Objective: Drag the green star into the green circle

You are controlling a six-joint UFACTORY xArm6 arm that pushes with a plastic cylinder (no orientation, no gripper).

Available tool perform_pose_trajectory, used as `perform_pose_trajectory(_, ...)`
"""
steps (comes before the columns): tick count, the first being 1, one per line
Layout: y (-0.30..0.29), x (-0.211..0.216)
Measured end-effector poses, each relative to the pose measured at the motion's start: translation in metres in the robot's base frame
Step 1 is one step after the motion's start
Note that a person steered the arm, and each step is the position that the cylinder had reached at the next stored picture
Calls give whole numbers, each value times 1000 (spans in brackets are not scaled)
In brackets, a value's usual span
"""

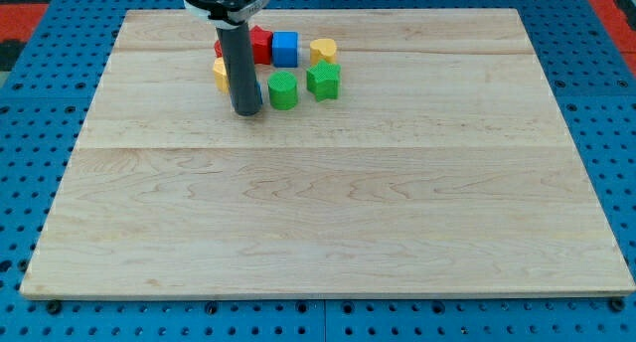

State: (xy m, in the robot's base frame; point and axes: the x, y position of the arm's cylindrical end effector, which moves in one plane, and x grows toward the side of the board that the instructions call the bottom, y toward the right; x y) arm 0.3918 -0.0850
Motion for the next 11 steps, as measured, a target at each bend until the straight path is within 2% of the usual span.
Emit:
perform_pose_trajectory(1, 73, 5)
perform_pose_trajectory(4, 113, 5)
perform_pose_trajectory(5, 142, -28)
perform_pose_trajectory(6, 120, -48)
perform_pose_trajectory(7, 100, -48)
perform_pose_trajectory(8, 107, -48)
perform_pose_trajectory(10, 140, -103)
perform_pose_trajectory(11, 117, -104)
